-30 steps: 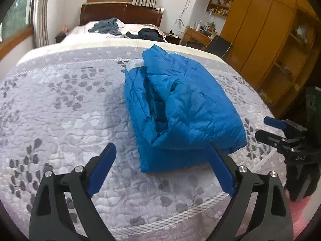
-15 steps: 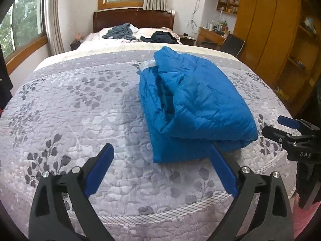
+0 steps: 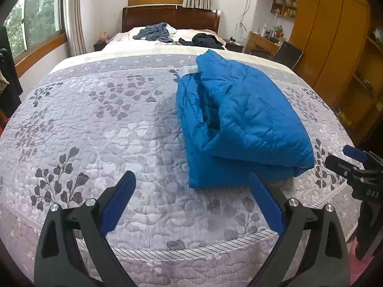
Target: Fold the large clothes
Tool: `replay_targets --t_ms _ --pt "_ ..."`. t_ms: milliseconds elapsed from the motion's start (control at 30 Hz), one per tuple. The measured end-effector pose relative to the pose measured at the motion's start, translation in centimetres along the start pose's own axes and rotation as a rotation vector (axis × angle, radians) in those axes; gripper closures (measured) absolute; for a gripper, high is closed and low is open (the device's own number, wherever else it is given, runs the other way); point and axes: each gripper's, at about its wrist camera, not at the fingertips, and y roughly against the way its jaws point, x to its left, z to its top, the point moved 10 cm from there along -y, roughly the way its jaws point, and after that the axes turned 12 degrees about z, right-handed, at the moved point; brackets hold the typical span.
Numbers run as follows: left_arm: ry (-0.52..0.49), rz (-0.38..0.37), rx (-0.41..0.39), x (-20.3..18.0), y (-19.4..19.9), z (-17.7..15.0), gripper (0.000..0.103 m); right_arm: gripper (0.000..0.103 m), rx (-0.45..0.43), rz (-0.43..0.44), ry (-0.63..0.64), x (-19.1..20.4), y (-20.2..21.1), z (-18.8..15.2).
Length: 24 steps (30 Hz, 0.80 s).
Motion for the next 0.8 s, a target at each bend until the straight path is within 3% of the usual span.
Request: replay_targets --t_ms 433,800 --pt "-0.010 0.065 0.002 0.45 -0.06 -0.44 0.008 0.004 0.015 -0.025 0.018 0.40 0.03 -0.67" --pt "-0.013 0.072 -0.002 0.39 0.25 -0.44 0.008 0.004 0.020 -0.028 0.021 0.56 0.05 -0.80"
